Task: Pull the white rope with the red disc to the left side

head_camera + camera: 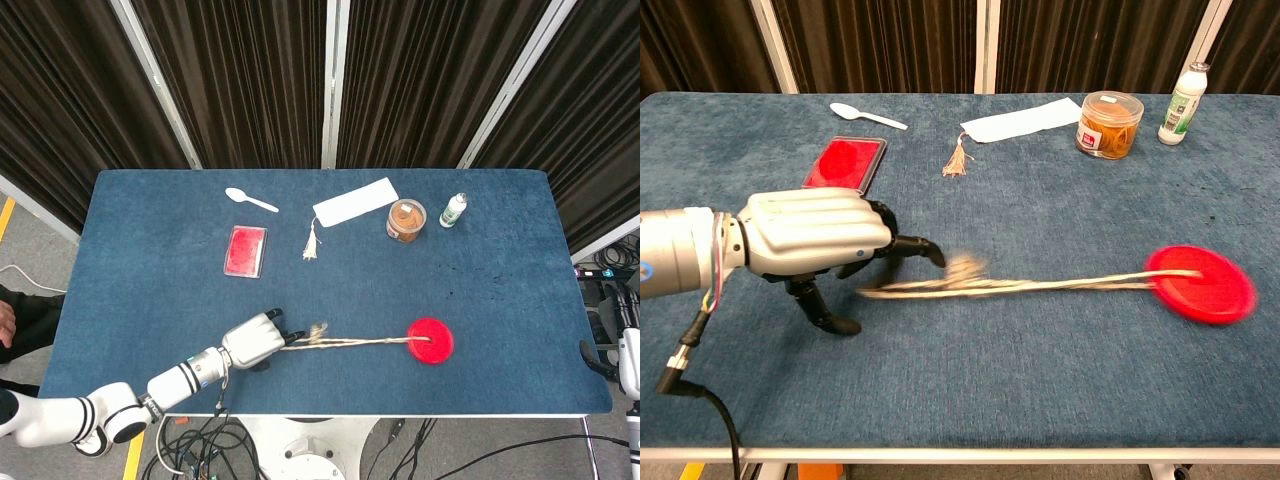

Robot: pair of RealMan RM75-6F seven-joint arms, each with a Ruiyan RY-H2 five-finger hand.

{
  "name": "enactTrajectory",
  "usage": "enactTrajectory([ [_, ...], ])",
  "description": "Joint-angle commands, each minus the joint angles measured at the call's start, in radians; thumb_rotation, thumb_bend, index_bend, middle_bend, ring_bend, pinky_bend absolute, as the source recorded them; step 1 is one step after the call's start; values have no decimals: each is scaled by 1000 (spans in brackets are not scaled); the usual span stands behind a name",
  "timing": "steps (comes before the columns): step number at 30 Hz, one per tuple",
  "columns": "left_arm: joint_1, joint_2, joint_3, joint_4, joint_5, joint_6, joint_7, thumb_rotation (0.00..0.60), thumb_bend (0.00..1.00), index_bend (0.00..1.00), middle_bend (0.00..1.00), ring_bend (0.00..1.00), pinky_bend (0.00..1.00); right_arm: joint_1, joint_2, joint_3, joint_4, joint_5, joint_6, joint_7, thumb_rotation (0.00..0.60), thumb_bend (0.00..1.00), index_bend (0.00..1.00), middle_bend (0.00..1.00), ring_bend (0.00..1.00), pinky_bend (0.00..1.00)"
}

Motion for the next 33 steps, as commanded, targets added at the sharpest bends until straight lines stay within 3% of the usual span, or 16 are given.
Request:
enactTrajectory([
  [1, 6, 5, 1, -2, -7, 6, 11, 600, 275, 211, 983, 690, 256, 0, 0, 0, -1, -1, 0, -1, 600, 225, 0, 6, 0, 0],
  [6, 18, 10, 1, -9, -20, 18, 15, 600, 355, 285, 1000, 734, 316, 2, 1, -1, -6, -1, -2, -7, 600, 225, 0, 6, 0, 0],
  [12, 49, 39, -18, -30, -32, 85, 13, 600, 351, 606, 1000, 797, 455, 6, 0, -2, -14, -3, -7, -17, 600, 225, 0, 7, 0, 0],
  [15, 74, 82, -35, -37, -46, 138, 13, 600, 337, 695, 1000, 810, 504, 8, 1, -2, -19, -5, -6, -24, 600, 225, 0, 7, 0, 0],
  [24, 166, 261, -78, -48, -163, 226, -56, 600, 384, 743, 1000, 841, 578, 13, -2, -4, -31, -7, -11, -45, 600, 226, 0, 13, 0, 0],
  [33, 254, 358, -108, 74, -270, 279, -120, 600, 389, 752, 1000, 845, 592, 19, -1, -3, -45, -4, -15, -66, 600, 226, 0, 13, 0, 0],
])
